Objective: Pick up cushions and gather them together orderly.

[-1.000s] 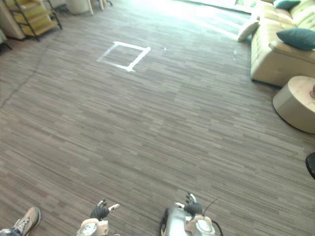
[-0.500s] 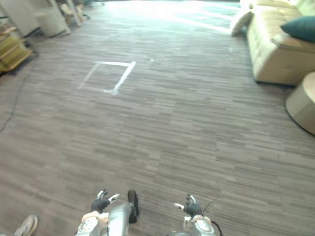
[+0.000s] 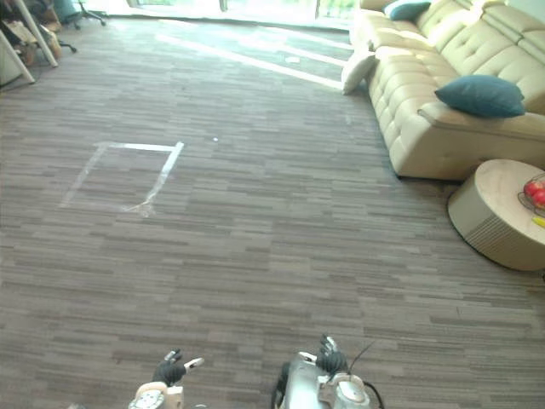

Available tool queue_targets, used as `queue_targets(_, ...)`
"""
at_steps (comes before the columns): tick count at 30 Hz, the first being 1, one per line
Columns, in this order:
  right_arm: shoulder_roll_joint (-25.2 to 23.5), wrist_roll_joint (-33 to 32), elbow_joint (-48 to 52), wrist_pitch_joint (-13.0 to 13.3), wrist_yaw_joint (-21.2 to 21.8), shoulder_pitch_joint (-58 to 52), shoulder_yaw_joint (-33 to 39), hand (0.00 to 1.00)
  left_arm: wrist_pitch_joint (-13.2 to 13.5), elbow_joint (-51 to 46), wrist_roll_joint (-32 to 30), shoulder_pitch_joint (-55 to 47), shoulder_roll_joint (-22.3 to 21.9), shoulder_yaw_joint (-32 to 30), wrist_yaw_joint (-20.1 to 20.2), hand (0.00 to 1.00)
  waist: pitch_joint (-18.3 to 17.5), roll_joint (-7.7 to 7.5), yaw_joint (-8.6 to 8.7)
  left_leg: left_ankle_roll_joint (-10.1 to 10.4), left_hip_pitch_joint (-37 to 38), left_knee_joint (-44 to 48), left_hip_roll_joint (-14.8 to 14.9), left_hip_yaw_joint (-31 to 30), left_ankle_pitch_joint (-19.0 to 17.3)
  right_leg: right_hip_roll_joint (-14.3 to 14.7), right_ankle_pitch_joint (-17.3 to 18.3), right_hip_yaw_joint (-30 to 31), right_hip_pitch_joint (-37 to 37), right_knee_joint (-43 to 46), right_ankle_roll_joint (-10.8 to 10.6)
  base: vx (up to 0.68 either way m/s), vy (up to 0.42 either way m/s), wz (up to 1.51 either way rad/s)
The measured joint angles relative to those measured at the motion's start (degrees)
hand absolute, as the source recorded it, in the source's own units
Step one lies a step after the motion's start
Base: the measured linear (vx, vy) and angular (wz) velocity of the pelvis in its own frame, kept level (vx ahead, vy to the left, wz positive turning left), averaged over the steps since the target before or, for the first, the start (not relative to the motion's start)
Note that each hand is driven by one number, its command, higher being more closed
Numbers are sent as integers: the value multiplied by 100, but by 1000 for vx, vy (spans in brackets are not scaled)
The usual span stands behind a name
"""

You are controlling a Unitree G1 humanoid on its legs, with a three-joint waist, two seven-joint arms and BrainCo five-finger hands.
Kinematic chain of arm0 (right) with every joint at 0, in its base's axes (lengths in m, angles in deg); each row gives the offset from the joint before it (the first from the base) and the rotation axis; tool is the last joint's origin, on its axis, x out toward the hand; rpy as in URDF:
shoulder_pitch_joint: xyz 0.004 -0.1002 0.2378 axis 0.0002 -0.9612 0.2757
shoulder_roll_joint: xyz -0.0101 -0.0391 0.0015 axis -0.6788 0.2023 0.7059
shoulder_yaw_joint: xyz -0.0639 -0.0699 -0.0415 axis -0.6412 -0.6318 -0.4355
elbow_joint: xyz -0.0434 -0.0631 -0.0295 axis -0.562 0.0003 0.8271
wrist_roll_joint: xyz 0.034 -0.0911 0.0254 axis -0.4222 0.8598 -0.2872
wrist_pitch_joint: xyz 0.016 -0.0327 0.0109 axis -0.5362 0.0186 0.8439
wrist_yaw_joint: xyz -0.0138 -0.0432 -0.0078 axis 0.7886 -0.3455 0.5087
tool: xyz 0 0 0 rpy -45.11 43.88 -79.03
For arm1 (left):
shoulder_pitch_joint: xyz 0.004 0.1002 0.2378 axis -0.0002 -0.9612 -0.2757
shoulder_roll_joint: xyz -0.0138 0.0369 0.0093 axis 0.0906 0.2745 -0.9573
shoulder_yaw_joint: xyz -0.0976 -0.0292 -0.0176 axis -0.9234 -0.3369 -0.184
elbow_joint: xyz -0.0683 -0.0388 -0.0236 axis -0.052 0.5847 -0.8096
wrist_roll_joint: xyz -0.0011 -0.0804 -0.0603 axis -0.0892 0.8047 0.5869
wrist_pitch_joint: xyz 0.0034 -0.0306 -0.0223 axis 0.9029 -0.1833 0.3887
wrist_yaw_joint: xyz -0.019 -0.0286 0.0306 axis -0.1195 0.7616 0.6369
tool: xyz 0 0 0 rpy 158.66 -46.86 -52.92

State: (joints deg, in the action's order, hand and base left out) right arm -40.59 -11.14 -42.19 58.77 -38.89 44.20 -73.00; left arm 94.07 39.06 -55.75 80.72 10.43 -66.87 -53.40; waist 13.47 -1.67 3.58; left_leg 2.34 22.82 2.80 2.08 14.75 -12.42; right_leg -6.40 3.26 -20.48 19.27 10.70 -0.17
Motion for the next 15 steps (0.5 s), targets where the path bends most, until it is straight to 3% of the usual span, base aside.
queue_targets(1, 15, -37, 2, 5, 9, -41, 23, 0, 5, 30, -10, -12, -29, -14, -5, 0, -33, -21, 23, 229, 263, 41, 26, -108, -145, 58, -558, 254, 0, 128, 401, 813, -123, 36)
queue_targets(2, 44, -37, 8, 4, 9, -5, 22, 0, -1, 74, -49, -27, -94, -68, 7, 0, -100, 158, 30, 294, 397, 139, 175, -132, -185, 95, -820, 338, 129, 666, 596, 948, -241, 16)
queue_targets(3, 144, -14, 36, 3, 22, 64, 22, 0, 5, 90, -93, -60, -269, -32, 25, 0, -212, 436, 24, 371, -43, 1313, 467, -281, -75, 147, -147, 274, 317, 1490, 655, 750, -251, 3)
queue_targets(4, 182, 0, 39, 0, 28, 77, 26, 0, 3, 104, -119, -44, -305, -61, 46, 0, -184, 486, 24, 502, -311, 1933, 581, -350, 73, 156, 50, 239, 241, 1586, 625, 850, -310, 10)
queue_targets(5, 232, -21, 33, -15, 30, 93, 21, 0, 3, 112, -163, 50, -296, -63, 80, 0, -101, 621, 9, 853, -1025, 3685, 927, -502, 635, 282, 349, 213, -145, 1522, 619, 543, -192, 7)
queue_targets(7, 254, -54, -26, -76, 10, 88, 19, 0, 10, 96, -170, 62, -309, -185, 109, 0, 15, 673, -5, 892, -1657, 5418, 1347, -388, 514, 591, 514, 227, -960, 1137, 682, 661, -187, -7)
queue_targets(8, 183, -57, -75, -91, 6, 37, 9, 0, 12, -1, -174, 58, -269, -256, 111, 0, 80, 550, -48, 740, -1962, 5847, 1373, -251, 245, 672, 648, 279, -1715, 728, 709, 652, -157, -17)
queue_targets(10, 71, -57, -142, -94, 7, 8, -6, 0, 25, -148, -169, 49, -197, -301, 110, 0, 76, 363, -78, 553, -2461, 5486, 1253, 113, -9, 697, 709, 449, -2368, 235, 626, 656, -177, -44)
queue_targets(11, 59, -55, -200, -104, 6, 41, -22, 0, 53, -268, -161, 32, -196, -312, 100, 0, 68, 354, -161, 417, -2868, 4828, 1183, 345, -132, 753, 716, 647, -2682, -65, 589, 501, -145, -70)
queue_targets(12, 51, -52, -199, -113, 6, 45, -21, 0, 68, -296, -162, 33, -196, -323, 101, 0, 74, 360, -190, 392, -2999, 4546, 1142, 370, -145, 759, 725, 712, -2775, -151, 573, 416, -58, -93)
queue_targets(13, 35, -50, -192, -121, 4, 75, -21, 0, 108, -364, -161, 35, -205, -411, 100, 0, 77, 358, -265, 338, -3321, 3480, 884, 323, -123, 760, 764, 950, -3066, -366, 506, 576, 13, -91)
queue_targets(14, 33, -41, -197, -124, -3, 43, -21, 0, 123, -403, -156, 34, -250, -456, 85, 0, 85, 361, -316, 423, -3445, 2326, 642, 156, 98, 745, 804, 1146, -3333, -595, 438, 682, 38, -84)
queue_targets(15, 33, -39, -196, -122, -4, 36, -21, 0, 127, -407, -152, 33, -258, -466, 72, 0, 86, 367, -324, 453, -3461, 2048, 601, 106, 178, 747, 817, 1184, -3394, -653, 416, 776, 172, -97)
